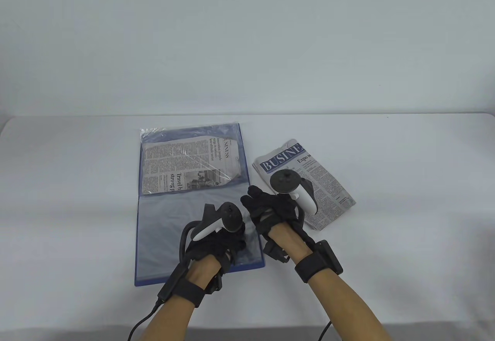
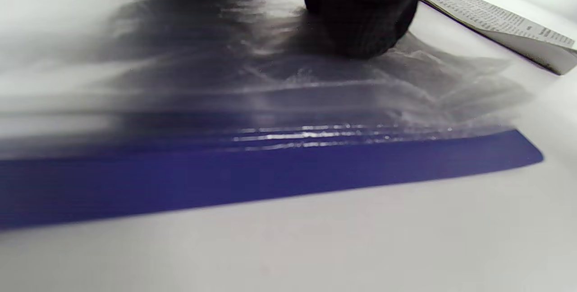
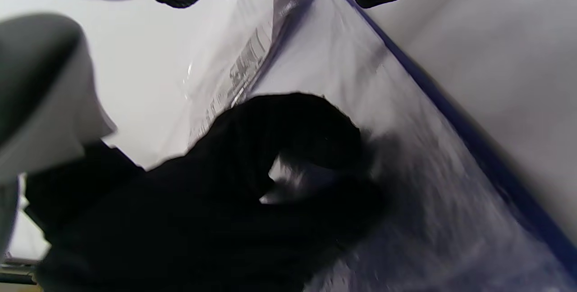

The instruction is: Insert newspapers into folder

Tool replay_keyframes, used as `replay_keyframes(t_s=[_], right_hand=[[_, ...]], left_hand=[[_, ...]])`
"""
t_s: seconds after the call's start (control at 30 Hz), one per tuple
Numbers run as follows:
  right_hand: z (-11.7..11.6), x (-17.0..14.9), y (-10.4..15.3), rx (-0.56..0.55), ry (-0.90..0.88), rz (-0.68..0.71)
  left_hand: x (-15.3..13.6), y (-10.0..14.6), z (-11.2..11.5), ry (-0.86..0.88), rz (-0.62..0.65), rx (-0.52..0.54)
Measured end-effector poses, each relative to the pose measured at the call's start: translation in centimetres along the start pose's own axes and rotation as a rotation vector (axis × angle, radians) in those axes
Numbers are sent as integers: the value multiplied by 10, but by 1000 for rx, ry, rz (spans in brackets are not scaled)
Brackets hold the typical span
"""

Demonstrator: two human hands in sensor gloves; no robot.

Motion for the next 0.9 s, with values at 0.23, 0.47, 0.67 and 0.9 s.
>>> replay_keyframes(t_s=[0.23,0.47,0.67,0.9], right_hand=[[0,4,3,25,-9,-2],[1,-10,5,11,-56,-34],[-6,-10,-2,38,-68,3],[-20,-1,-12,139,-145,63]], left_hand=[[-1,6,-12,-87,-32,125],[-43,24,-41,400,21,205],[-67,23,-41,626,44,181],[-57,21,-37,549,64,149]])
Point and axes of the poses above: the tracker on the back of each hand, its own x axis roughly to the thumb side, its own y axis roughly from the fingertips to the wrist, z = x × y, the point moved 1 cm from there along -y, roughly from the wrist to the fingertips, and after that the axes turned 5 degrees about x, right-handed, at the moved point
